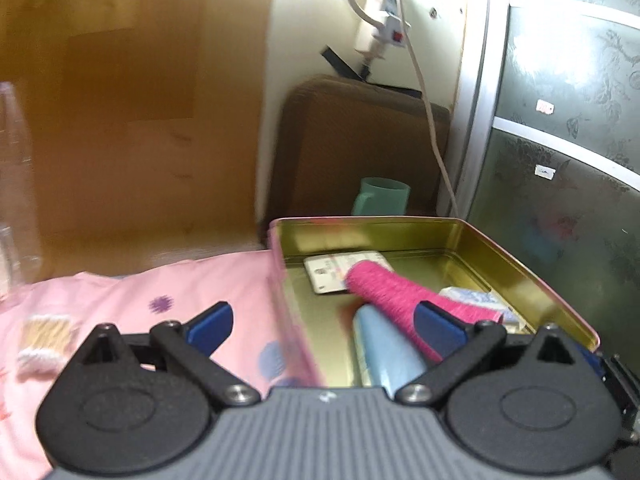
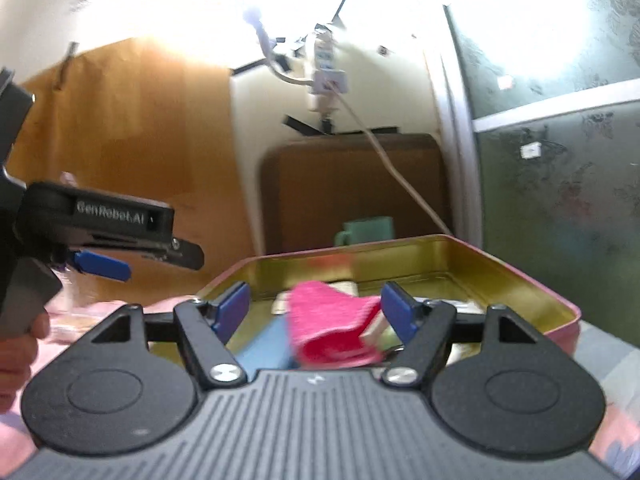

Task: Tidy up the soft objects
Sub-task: 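Move the right gripper to the bag of cotton swabs, then grasp the cotton swab bag with the right gripper and lift, then carry the cotton swab bag into the pink tin and release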

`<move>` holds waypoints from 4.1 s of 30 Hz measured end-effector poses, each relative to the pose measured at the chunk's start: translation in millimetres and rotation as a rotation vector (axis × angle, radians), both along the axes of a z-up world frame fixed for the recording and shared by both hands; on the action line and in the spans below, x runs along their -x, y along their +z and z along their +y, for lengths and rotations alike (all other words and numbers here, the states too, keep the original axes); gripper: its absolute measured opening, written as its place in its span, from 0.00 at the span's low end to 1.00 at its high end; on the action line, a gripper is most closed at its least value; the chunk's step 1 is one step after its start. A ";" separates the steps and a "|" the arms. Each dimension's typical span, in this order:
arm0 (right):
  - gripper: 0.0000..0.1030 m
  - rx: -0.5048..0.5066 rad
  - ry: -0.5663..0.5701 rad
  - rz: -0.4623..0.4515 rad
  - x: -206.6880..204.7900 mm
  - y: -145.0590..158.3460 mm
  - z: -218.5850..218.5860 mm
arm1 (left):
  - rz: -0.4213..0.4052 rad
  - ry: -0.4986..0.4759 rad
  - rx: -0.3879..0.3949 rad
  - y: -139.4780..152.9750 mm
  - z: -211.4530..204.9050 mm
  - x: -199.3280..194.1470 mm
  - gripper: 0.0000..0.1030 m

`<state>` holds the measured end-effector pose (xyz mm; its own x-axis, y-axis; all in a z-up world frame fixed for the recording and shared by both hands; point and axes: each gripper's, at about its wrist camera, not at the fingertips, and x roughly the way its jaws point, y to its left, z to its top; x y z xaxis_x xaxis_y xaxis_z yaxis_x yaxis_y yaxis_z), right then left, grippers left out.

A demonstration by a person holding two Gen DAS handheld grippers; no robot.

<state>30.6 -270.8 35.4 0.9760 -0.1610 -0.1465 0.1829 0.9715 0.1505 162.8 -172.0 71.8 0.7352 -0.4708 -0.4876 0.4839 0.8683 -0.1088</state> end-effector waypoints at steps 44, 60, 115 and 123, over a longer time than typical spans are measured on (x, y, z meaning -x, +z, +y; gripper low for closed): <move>0.88 -0.310 0.502 0.472 -206.9 -34.9 174.4 | 0.165 0.573 0.028 -73.0 292.5 0.2 1.00; 0.92 -0.058 0.517 0.534 -253.4 -35.7 241.9 | 0.165 0.565 0.026 -72.5 290.9 0.2 1.00; 0.70 0.099 0.507 0.388 46.6 -40.4 75.3 | 0.201 -0.098 0.036 -58.2 121.9 78.3 0.99; 0.50 0.129 0.537 0.336 59.7 -39.4 72.1 | 0.282 -0.225 0.009 -69.8 85.9 97.0 0.73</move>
